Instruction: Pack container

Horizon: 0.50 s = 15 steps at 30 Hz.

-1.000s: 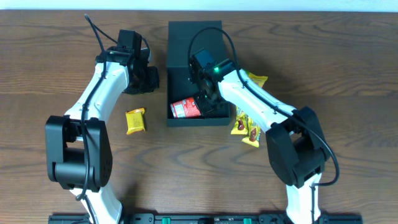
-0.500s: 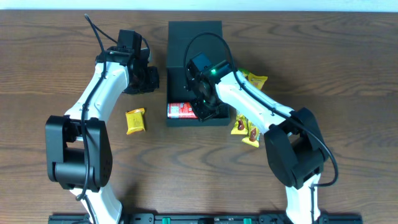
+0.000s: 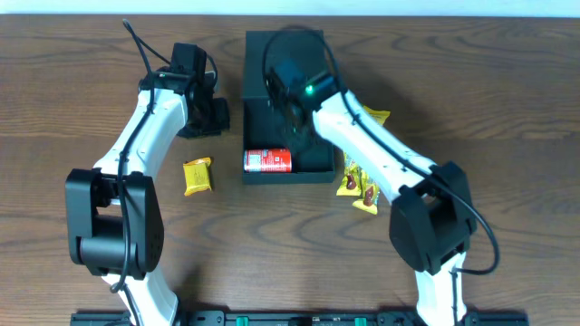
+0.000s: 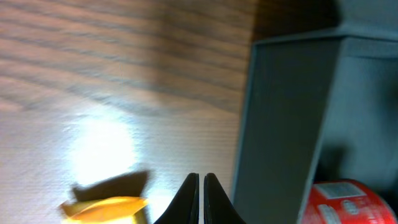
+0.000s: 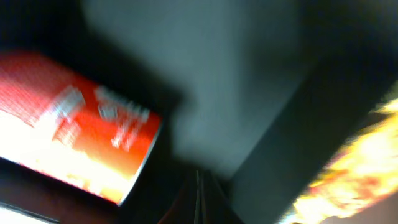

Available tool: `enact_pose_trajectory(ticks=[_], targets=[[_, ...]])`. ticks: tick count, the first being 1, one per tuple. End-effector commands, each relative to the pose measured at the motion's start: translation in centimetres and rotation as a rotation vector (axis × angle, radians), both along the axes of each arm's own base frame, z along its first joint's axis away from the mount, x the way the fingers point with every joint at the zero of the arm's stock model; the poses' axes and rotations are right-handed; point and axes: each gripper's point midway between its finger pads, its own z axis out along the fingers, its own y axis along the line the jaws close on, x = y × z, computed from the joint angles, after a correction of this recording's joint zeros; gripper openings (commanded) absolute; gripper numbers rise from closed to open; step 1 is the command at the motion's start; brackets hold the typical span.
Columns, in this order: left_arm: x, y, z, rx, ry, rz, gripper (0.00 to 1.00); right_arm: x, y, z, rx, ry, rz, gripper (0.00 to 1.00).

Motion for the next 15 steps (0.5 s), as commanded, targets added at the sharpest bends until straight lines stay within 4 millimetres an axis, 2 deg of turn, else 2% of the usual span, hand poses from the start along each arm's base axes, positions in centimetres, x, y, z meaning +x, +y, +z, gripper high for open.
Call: enact_pose_trajectory(ticks=[1, 2, 4, 6, 8, 11, 15], targets=[[1.1, 1.8, 2.9, 0.093, -0.079, 0.035, 0.06, 3.5, -1.7, 4.1, 0.006, -0.116, -0.057, 0.01], [0.8, 2.3, 3.6, 0.114, -0.088, 0.04, 0.06, 4.5, -2.4, 5.8, 0.039, -0.144, -0.082, 0.01], [0.3, 2.7, 4.5, 0.145, -0.1, 0.004, 0.06, 5.5, -3.3, 7.8, 0.091, -0.169, -0.113, 0.01], [-0.9, 4.0, 4.5, 0.216, -0.061, -0.021, 0.06, 6.3, -4.5, 9.6, 0.151, -0.188, -0.14, 0.01], [-2.7, 5.0, 3.6, 0.235, 0.018, -0.01, 0.06, 6.9, -6.1, 11.1, 0.195, -0.205, -0.143, 0.01], [-4.8, 4.2, 2.1, 0.147, 0.099, 0.005, 0.06, 7.9, -9.5, 12.3, 0.198, -0.233, -0.208, 0.01], [-6.9, 4.2, 0.5, 0.138, 0.152, 0.037, 0.06, 8.8, -14.1, 13.5, 0.197, -0.265, -0.303, 0.01]])
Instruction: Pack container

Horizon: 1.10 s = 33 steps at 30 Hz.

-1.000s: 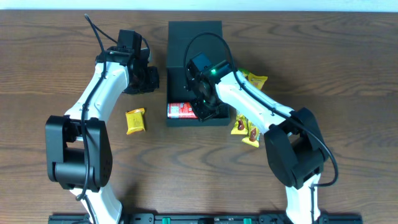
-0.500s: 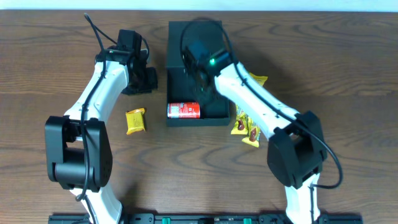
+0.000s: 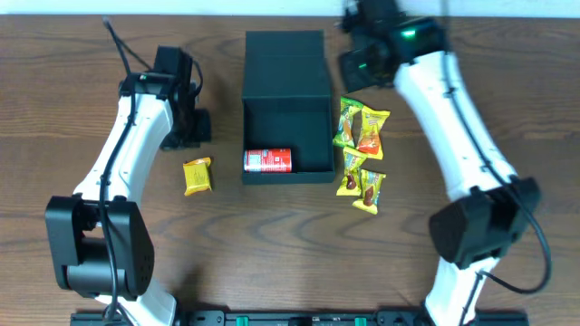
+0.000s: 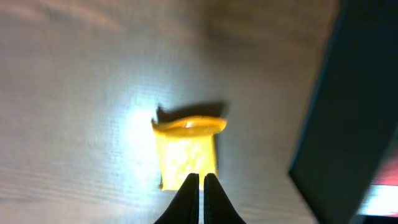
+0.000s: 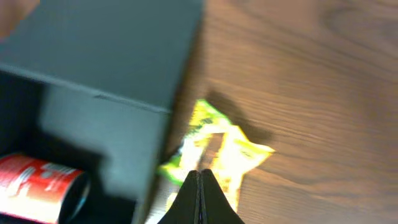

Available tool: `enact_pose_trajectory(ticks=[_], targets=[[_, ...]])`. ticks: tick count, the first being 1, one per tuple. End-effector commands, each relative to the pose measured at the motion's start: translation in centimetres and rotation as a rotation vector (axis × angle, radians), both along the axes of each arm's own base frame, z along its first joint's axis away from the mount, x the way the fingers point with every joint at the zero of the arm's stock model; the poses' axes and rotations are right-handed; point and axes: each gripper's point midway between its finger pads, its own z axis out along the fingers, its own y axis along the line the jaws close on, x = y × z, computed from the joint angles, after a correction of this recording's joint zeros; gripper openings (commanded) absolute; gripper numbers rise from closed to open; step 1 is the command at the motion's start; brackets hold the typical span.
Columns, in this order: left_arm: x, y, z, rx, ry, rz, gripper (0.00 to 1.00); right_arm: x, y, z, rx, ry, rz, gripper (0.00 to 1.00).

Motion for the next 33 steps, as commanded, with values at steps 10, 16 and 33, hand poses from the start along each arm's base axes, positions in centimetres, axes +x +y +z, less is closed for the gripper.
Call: enact_pose_trajectory(ticks=[10, 16, 33], targets=[[-4.1, -1.0, -3.8, -0.042, 0.084, 0.019, 0.5, 1.4, -6.3, 2.9, 0.049, -0.071, -0.108, 0.56], [-4.0, -0.9, -4.9, -0.035, 0.061, 0.027, 0.65, 1.4, -6.3, 2.9, 0.049, -0.07, -0.108, 0.56], [-3.9, 1.2, -5.7, 0.078, 0.047, 0.056, 0.78, 1.4, -6.2, 2.9, 0.049, -0.07, -0.106, 0.56]])
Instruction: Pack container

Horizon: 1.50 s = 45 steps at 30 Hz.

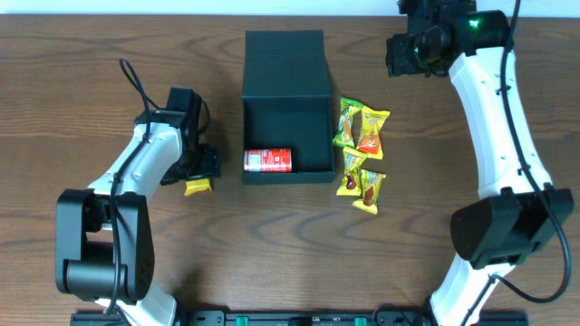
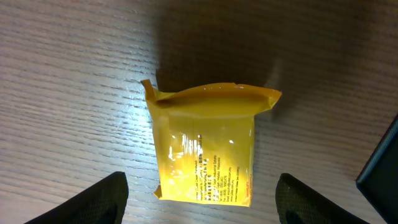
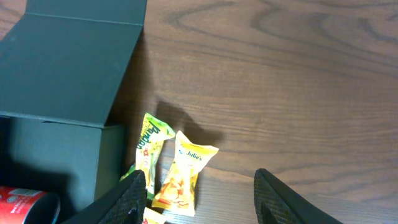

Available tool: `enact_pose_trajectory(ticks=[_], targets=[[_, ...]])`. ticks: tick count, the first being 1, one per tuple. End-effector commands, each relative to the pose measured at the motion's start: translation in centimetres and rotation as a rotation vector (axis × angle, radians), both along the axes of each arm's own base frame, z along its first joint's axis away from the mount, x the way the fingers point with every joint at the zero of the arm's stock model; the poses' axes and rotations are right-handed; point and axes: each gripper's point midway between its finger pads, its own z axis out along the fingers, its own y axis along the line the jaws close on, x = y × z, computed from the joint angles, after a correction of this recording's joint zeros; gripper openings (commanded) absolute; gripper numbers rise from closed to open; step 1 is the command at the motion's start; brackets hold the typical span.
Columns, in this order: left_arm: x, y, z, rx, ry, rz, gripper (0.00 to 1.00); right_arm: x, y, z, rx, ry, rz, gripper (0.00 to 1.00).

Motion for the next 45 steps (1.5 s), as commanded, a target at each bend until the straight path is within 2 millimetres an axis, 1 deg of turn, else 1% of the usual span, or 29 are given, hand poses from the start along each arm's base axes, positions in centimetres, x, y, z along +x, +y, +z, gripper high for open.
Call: enact_pose_trajectory(ticks=[1, 4, 6, 10, 17, 19, 21, 22, 32, 35, 40, 45], targets=[[-0.2, 0.6, 0.1, 0.027, -0.014, 0.013, 0.79, 0.0, 0.0, 1.5, 0.008, -0.034, 0.005, 0.56], [-0.7, 0.4, -0.7, 0.013, -0.005, 0.031, 0.79, 0.0, 0.2, 1.4, 0.008, -0.034, 0.008, 0.56], [-0.7, -0.1, -0.8, -0.013, -0.006, 0.03, 0.79, 0.0, 0.3, 1.5, 0.008, -0.034, 0.011, 0.56], [-0.6, -0.1, -0.8, -0.014, -0.014, 0.029, 0.79, 0.0, 0.6, 1.5, 0.009, -0.036, 0.017, 0.56], [-1.0, -0.3, -1.7, -0.03, -0.011, 0.029, 0.78, -0.1, 0.6, 1.4, 0.008, -0.031, 0.017, 0.55], [-1.0, -0.4, -1.7, -0.033, -0.01, 0.028, 0.77, -0.2, 0.6, 1.4, 0.008, -0.03, 0.017, 0.55], [-1.0, -0.4, -1.7, -0.033, -0.013, 0.029, 0.72, -0.1, 0.6, 1.4, 0.008, -0.03, 0.017, 0.55], [-1.0, -0.4, -1.8, -0.033, -0.013, 0.029, 0.72, -0.1, 0.6, 1.4, 0.008, -0.03, 0.017, 0.55], [-1.4, -0.4, -2.1, -0.033, -0.005, 0.029, 0.7, -0.3, 1.0, 1.4, 0.029, -0.023, 0.03, 0.54], [-1.4, -0.3, -2.1, -0.032, -0.004, 0.029, 0.65, -0.3, 1.0, 1.4, 0.029, -0.022, 0.03, 0.54], [-1.4, -0.3, -2.1, -0.032, -0.004, 0.029, 0.5, -0.3, 1.0, 1.4, 0.029, -0.022, 0.03, 0.54], [-1.4, -0.3, -2.1, -0.032, -0.003, 0.029, 0.49, -0.4, 1.0, 1.3, 0.029, -0.019, 0.03, 0.54]])
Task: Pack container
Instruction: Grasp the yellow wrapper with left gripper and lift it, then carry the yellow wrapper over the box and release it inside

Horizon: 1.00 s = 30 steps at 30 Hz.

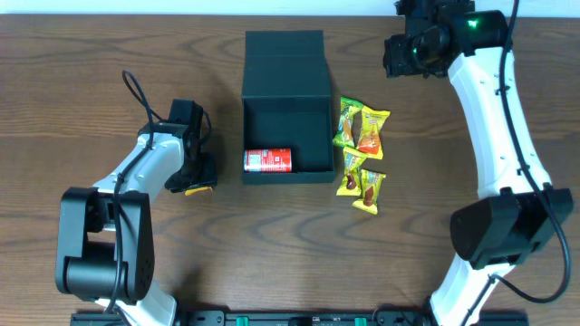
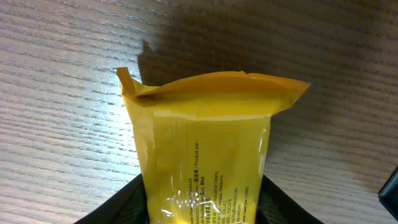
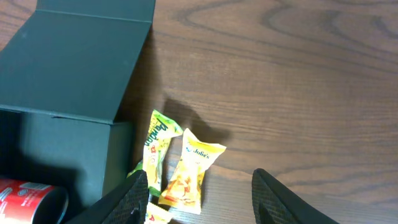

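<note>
The black container (image 1: 285, 177) lies open mid-table with a red can (image 1: 267, 160) in its near end. Left of it on the wood is a yellow packet (image 2: 205, 155). My left gripper (image 2: 204, 211) is down over it, jaws against both its sides. From overhead the left gripper (image 1: 193, 174) covers all but a sliver of the packet (image 1: 193, 191). My right gripper (image 1: 408, 56) hangs open high at the back right, nothing in it. Its wrist view looks down on the container lid (image 3: 74, 68) and the can (image 3: 31, 200).
Several snack packets (image 1: 361, 127) lie in a cluster right of the container, two more (image 1: 362, 186) nearer the front. The right wrist view shows a yellow Julie's packet (image 3: 189, 168) beside a green one (image 3: 158, 143). Bare wood (image 1: 453, 263) surrounds them.
My left gripper has come lower onto the yellow packet and its jaws have narrowed from wide apart to the packet's sides. The right arm has barely shifted.
First my right gripper was shut inside the container beside the red can, the left shut by the container's left wall. Then the right was outside at the back right and the left above the yellow packet. Later both stood open; now the left grips the packet.
</note>
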Available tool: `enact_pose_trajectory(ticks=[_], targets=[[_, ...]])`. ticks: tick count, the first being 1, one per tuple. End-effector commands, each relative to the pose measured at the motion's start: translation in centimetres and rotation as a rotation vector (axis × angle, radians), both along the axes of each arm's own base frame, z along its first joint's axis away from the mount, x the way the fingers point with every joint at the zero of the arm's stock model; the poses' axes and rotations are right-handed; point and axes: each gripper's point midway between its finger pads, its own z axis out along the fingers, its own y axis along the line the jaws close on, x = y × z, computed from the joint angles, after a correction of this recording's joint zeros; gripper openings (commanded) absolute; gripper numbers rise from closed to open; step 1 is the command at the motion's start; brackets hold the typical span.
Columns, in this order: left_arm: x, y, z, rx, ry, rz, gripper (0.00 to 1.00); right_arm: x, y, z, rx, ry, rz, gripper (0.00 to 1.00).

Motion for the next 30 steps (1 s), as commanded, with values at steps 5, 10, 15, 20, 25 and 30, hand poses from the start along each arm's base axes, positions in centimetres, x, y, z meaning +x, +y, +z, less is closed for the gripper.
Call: enact_pose_trajectory(ticks=[5, 10, 15, 20, 25, 30], targets=[[-0.3, 0.1, 0.2, 0.0, -0.004, 0.01, 0.49, -0.2, 0.4, 1.4, 0.008, -0.028, 0.013, 0.54], [0.9, -0.1, 1.2, -0.004, -0.032, 0.01, 0.42, -0.1, 0.3, 1.4, 0.007, -0.029, 0.014, 0.54], [3.9, -0.5, 4.2, -0.019, -0.107, 0.008, 0.42, -0.1, 0.2, 1.4, -0.002, -0.034, 0.022, 0.55], [6.8, -1.2, 8.1, -0.018, -0.192, -0.082, 0.41, 0.1, -0.6, 1.4, -0.003, -0.035, 0.006, 0.56], [9.0, -4.1, 12.0, 0.005, -0.293, -0.361, 0.39, 0.3, -1.7, 1.5, -0.004, -0.039, -0.014, 0.56], [9.1, -10.5, 14.9, 0.031, -0.383, -0.771, 0.38, 0.4, -2.5, 1.5, -0.012, -0.041, -0.018, 0.56]])
